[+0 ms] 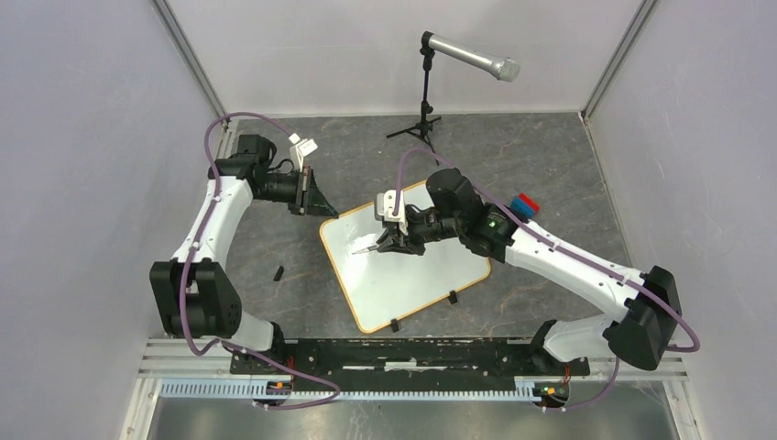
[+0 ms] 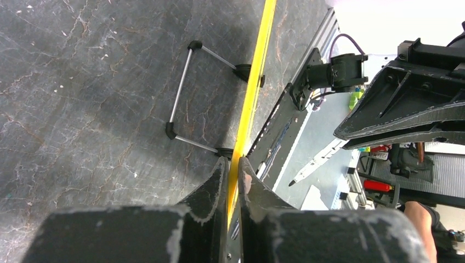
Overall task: Write a sentence on the whiteboard
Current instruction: Hold the whiteboard on the whiteboard stand.
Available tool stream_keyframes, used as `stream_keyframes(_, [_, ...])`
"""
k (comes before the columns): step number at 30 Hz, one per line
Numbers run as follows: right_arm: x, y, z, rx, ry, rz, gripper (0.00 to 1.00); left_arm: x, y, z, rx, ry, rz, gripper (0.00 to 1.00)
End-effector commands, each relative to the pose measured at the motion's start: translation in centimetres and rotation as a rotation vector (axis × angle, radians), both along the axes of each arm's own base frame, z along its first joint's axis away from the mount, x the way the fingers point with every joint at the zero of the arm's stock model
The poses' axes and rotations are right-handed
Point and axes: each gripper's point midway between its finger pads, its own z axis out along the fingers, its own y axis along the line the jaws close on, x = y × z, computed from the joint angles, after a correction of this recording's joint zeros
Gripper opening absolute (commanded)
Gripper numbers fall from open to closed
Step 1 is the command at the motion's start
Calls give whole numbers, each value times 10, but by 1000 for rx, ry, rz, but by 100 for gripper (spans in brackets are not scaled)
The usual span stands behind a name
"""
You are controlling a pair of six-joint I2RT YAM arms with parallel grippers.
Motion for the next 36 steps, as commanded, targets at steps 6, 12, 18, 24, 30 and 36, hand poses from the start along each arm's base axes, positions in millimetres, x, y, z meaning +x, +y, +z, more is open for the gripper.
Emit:
stream_keyframes(6, [0,3,12,41,-25,0,0,8,0,9,60,-102,-49,2])
stream_keyframes(12, [2,5,14,34,-32,7,0,2,5,17,90,-110,-9,31])
stream_keyframes(18, [6,9,23,32,-51,14,0,-9,12,25,103,-108,17,48])
stream_keyframes(24, [11,15,29,47,-57,11,0,-16,12,24,94,-103,18,46])
stream_keyframes(30, [16,26,35,65,-36,6,0,-14,12,20,93,-94,18,37])
stream_keyframes(36, [22,35,32,58,-37,-32,0,-12,11,19,85,-86,15,32])
